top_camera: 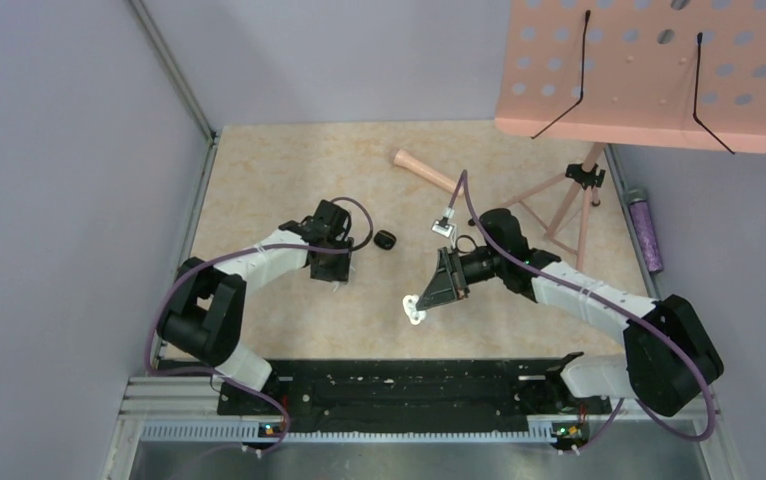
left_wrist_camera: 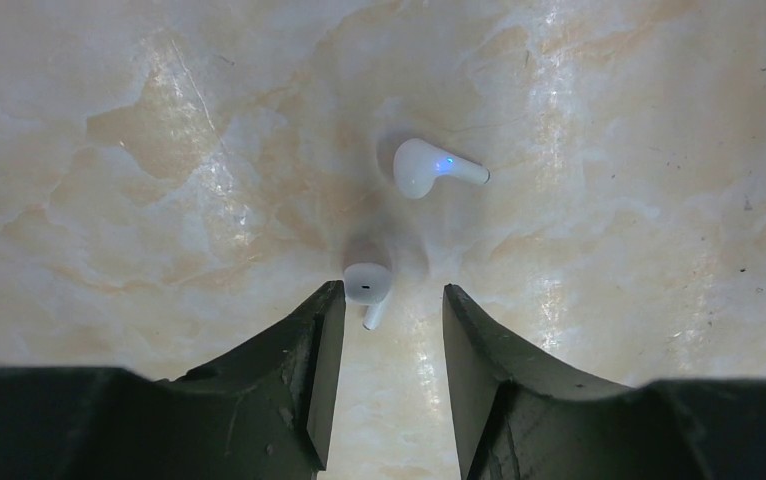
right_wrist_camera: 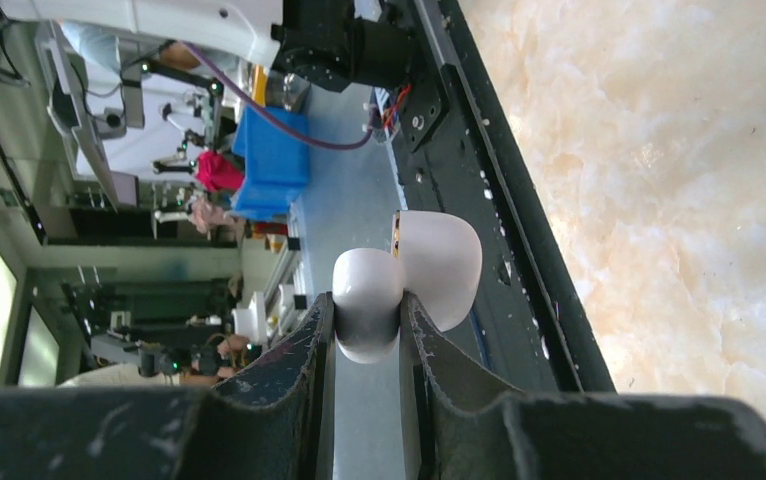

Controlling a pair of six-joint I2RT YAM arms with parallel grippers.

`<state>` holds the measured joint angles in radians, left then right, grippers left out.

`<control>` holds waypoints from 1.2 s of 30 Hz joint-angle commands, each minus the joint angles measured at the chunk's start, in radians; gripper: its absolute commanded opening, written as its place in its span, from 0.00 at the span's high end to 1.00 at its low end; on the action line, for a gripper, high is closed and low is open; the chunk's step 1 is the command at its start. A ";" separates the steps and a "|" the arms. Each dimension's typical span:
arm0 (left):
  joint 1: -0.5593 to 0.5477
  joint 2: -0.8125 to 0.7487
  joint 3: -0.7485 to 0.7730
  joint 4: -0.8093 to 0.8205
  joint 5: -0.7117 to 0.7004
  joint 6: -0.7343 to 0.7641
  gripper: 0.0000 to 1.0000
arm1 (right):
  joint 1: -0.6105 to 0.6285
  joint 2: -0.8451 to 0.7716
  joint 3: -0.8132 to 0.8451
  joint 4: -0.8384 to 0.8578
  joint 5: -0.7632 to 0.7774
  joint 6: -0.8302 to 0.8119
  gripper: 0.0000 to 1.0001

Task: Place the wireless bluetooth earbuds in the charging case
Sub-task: Pick up the right earbud from the center of the board.

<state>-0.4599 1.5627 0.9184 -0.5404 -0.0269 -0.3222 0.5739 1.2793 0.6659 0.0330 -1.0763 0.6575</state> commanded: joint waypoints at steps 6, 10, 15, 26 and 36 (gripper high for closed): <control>-0.004 0.030 0.039 0.030 0.009 0.063 0.57 | 0.006 -0.011 0.060 -0.138 -0.059 -0.154 1.00; -0.008 0.054 0.061 -0.007 0.000 0.073 0.66 | 0.007 -0.015 0.058 -0.138 -0.053 -0.149 1.00; -0.010 0.057 0.065 -0.037 -0.025 0.074 0.61 | 0.006 -0.019 0.058 -0.138 -0.048 -0.148 1.00; -0.013 0.095 0.073 -0.049 -0.003 0.072 0.61 | 0.007 -0.024 0.057 -0.139 -0.040 -0.144 1.00; -0.016 0.127 0.092 -0.055 0.022 0.088 0.61 | 0.006 -0.029 0.057 -0.138 -0.032 -0.137 1.00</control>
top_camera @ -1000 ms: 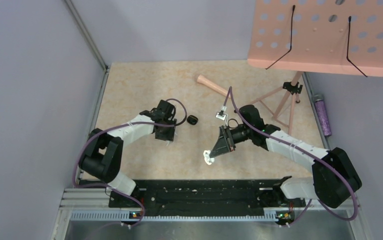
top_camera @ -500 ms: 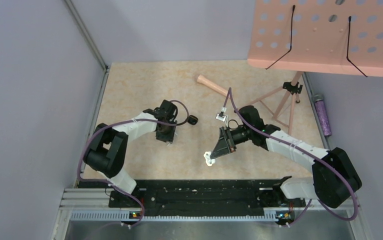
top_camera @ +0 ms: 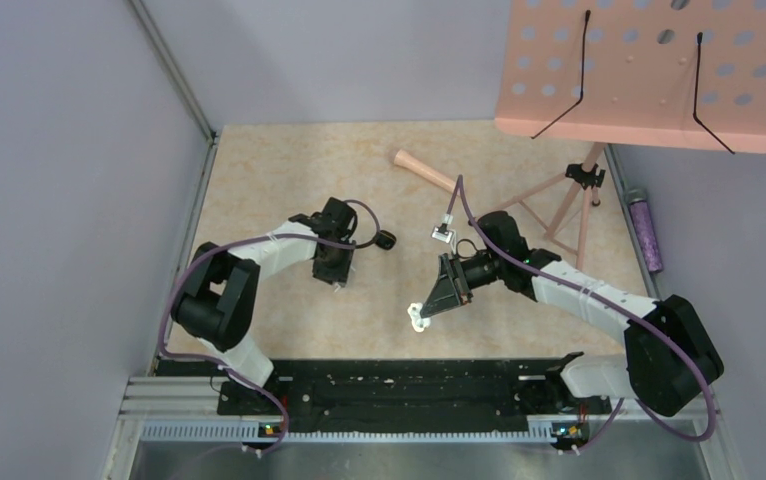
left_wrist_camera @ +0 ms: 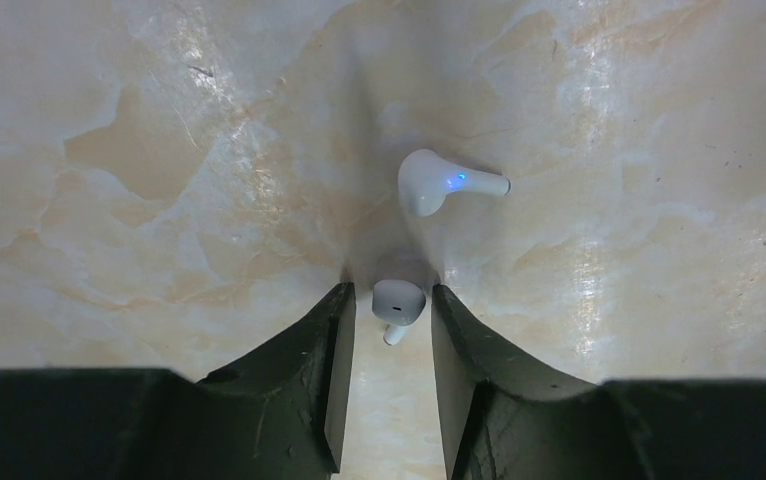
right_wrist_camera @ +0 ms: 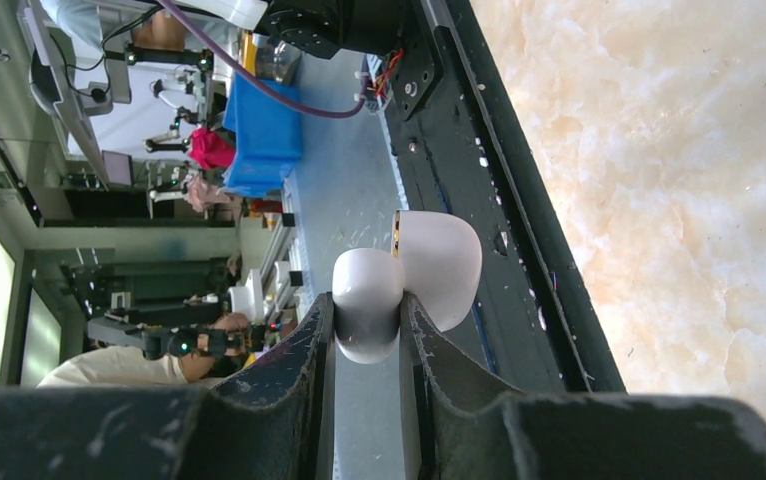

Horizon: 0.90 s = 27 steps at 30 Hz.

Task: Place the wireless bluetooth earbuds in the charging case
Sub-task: Pick up the right earbud from the center of the board.

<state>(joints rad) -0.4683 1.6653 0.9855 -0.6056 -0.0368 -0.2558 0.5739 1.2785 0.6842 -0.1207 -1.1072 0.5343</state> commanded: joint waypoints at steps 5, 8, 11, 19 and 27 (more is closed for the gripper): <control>-0.012 0.023 0.029 -0.002 0.068 0.033 0.60 | 0.006 -0.017 0.040 0.015 0.000 -0.013 1.00; -0.012 0.029 0.034 -0.007 0.076 0.040 0.60 | 0.006 -0.010 0.043 0.015 0.000 -0.013 1.00; -0.014 0.042 0.040 -0.013 0.065 0.040 0.62 | 0.006 -0.005 0.044 0.015 -0.001 -0.014 1.00; -0.018 0.045 0.053 -0.055 0.048 0.044 0.56 | 0.006 -0.004 0.045 0.016 -0.001 -0.013 1.00; -0.021 0.054 0.063 -0.069 0.046 0.069 0.60 | 0.006 -0.004 0.039 0.016 0.006 -0.010 1.00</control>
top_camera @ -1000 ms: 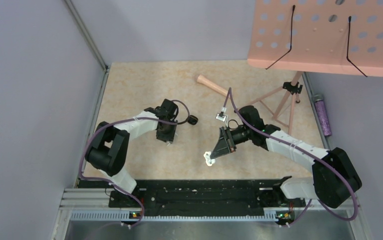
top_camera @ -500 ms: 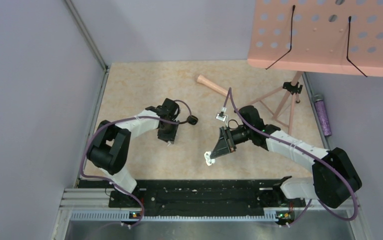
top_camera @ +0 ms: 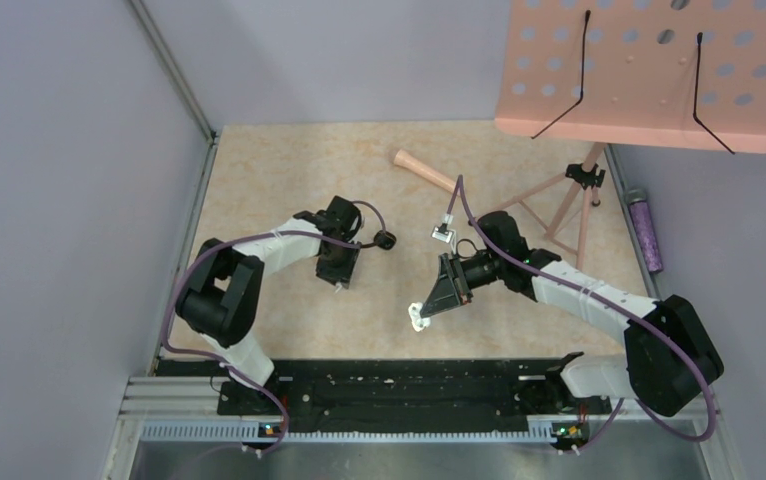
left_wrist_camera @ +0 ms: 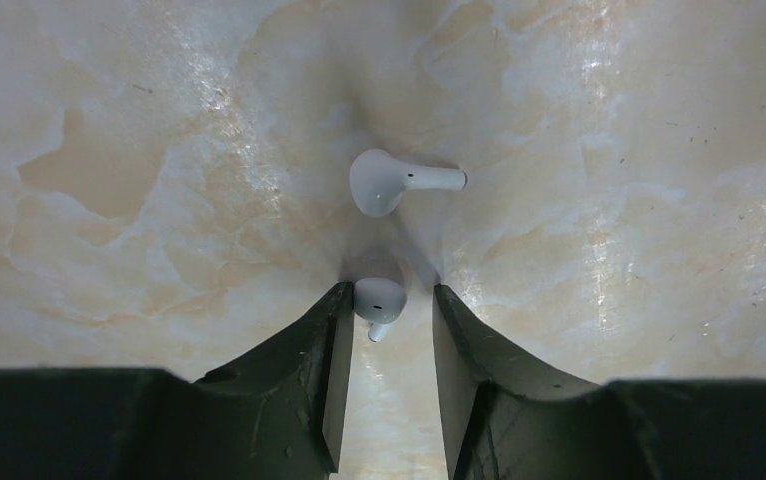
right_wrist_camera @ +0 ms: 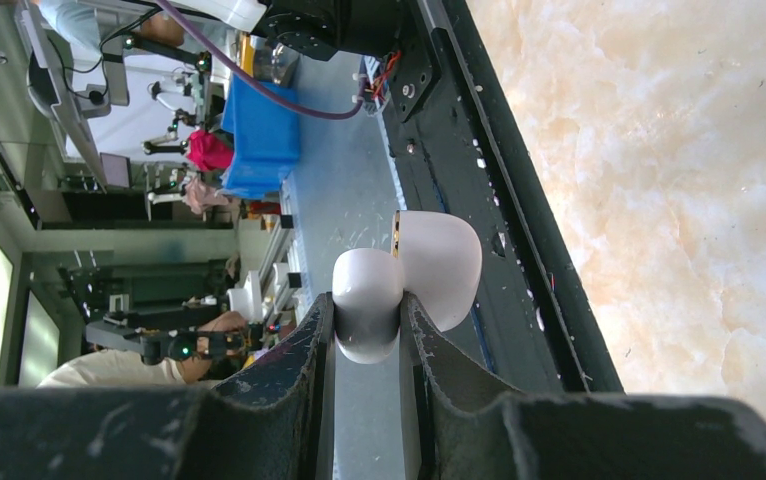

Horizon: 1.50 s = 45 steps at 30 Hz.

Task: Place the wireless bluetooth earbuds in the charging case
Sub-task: Pick up the right earbud from the center of the board, then insert the right earbud into the right side groove of the charging case.

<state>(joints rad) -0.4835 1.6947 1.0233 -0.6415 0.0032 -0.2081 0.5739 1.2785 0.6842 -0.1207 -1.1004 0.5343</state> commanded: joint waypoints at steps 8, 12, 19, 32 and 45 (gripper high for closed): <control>-0.007 0.031 0.030 -0.052 0.006 0.032 0.61 | 0.006 -0.004 0.038 0.015 0.001 -0.011 1.00; -0.006 0.034 0.033 -0.047 -0.026 0.028 0.68 | 0.007 -0.004 0.037 0.017 0.003 -0.008 1.00; -0.006 0.007 0.042 -0.046 -0.041 0.015 0.77 | 0.006 -0.010 0.035 0.017 0.005 -0.008 1.00; -0.006 -0.216 0.115 -0.021 -0.010 0.000 0.77 | 0.007 0.067 -0.008 0.259 -0.029 0.152 1.00; -0.007 -0.510 0.020 0.351 0.149 -0.025 0.77 | 0.021 0.294 0.106 0.937 -0.057 0.752 1.00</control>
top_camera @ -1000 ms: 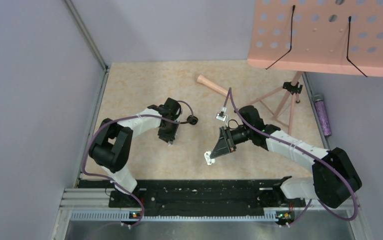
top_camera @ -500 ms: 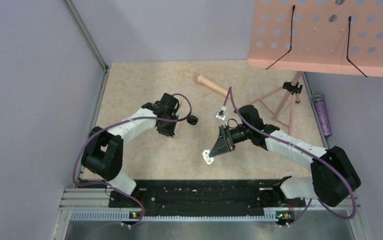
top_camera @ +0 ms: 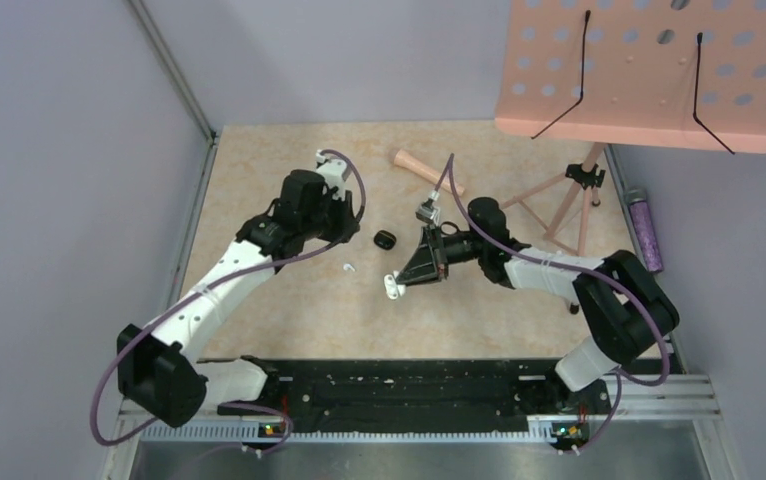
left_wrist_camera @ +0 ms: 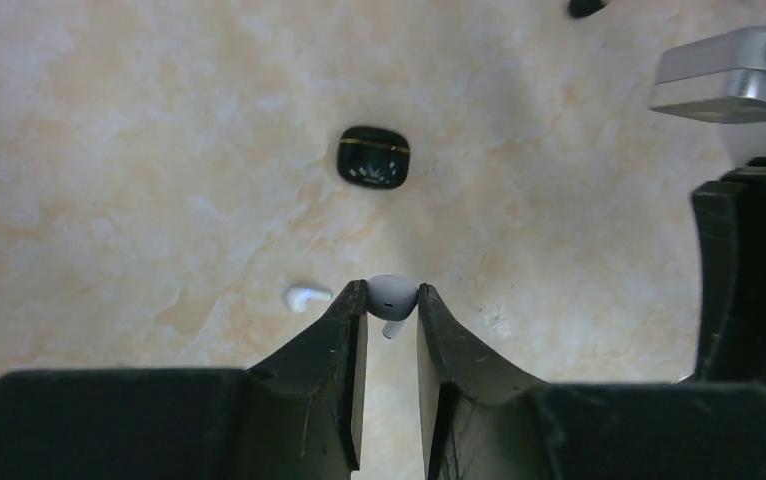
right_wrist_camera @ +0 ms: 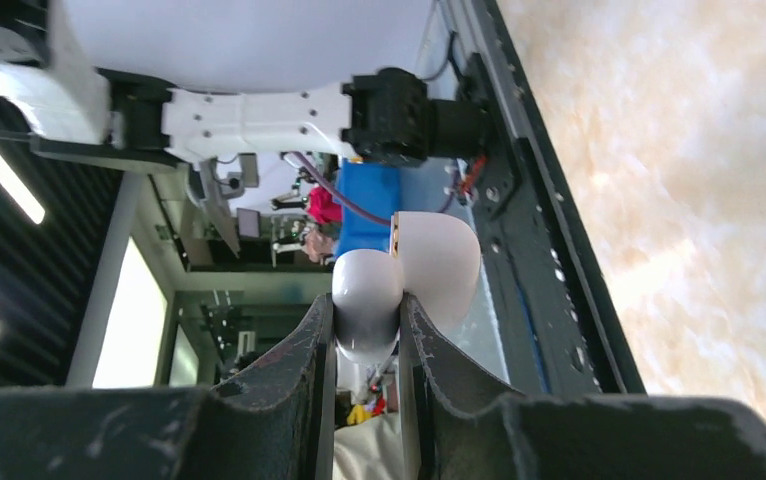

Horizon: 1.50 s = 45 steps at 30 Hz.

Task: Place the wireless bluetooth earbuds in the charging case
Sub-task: Insert the right earbud into the right side groove of the charging case.

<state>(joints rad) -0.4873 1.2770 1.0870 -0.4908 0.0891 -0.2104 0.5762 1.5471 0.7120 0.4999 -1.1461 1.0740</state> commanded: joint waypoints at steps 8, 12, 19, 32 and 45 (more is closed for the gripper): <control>-0.005 -0.205 -0.145 0.436 0.128 -0.093 0.76 | 0.020 0.111 0.146 0.516 0.034 0.389 1.00; -0.004 -0.249 -0.192 0.547 0.180 -0.113 0.80 | 0.020 0.135 0.158 0.528 0.039 0.402 1.00; -0.004 -0.360 -0.307 0.686 0.198 -0.096 0.82 | 0.013 0.163 0.152 0.533 0.048 0.399 1.00; -0.004 -0.462 -0.471 0.896 0.426 -0.079 1.00 | -0.013 0.199 0.183 0.610 0.087 0.496 1.00; -0.003 -0.505 -0.503 0.847 0.542 -0.039 1.00 | -0.027 0.198 0.159 0.665 0.076 0.542 1.00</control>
<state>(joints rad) -0.4873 0.7872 0.6064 0.3141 0.5758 -0.2817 0.5648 1.7458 0.8474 1.0847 -1.0676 1.5944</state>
